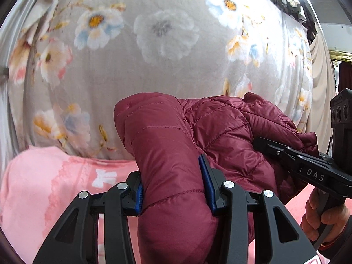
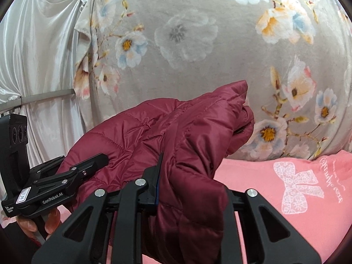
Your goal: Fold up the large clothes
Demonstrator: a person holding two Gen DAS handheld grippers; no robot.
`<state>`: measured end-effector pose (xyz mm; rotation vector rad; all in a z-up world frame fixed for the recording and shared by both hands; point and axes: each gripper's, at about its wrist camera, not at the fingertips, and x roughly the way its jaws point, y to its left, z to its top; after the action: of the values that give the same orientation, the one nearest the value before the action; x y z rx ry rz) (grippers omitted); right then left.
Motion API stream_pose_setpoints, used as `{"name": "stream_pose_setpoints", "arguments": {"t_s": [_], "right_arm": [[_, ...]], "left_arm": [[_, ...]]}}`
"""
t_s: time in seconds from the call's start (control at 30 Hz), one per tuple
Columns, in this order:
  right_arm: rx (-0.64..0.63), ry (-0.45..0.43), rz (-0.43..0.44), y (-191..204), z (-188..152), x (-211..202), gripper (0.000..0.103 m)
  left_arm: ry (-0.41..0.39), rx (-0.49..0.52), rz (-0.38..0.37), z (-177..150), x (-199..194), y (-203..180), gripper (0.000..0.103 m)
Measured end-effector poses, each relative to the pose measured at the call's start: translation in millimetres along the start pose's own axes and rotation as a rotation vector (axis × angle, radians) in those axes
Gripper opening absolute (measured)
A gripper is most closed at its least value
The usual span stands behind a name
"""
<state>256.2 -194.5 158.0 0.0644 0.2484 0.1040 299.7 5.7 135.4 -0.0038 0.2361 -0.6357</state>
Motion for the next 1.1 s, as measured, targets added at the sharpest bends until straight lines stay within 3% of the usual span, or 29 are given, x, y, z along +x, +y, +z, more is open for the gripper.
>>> {"name": "stream_pose_setpoints", "arguments": {"t_s": [0.27,0.57,0.73,0.83,0.9,1.0,1.1], "right_arm": [[0.06,0.123,-0.007,-24,-60,55,0.018],[0.105,0.3,-0.034,-42,-140,109,0.021],[0.207,0.387,-0.02,-63,-164,111,0.045],[0.277,0.4,-0.046,-78,-169,90,0.069],[0.318,0.387,-0.071,-88,-169,71,0.076],[0.353,0.401,-0.162,-103,-162,43,0.076],[0.304,0.393,-0.194,-93,-138,28,0.049]], "left_arm": [[0.086,-0.043,0.007,-58,52,17,0.04],[0.233,-0.134,0.065,-132,104,42,0.041],[0.31,-0.174,0.107,-148,105,48,0.06],[0.383,-0.226,0.103,-154,97,55,0.067],[0.418,-0.244,0.146,-153,83,59,0.068],[0.461,-0.234,0.196,-143,67,60,0.068],[0.515,-0.184,0.291,-121,60,49,0.068]]}}
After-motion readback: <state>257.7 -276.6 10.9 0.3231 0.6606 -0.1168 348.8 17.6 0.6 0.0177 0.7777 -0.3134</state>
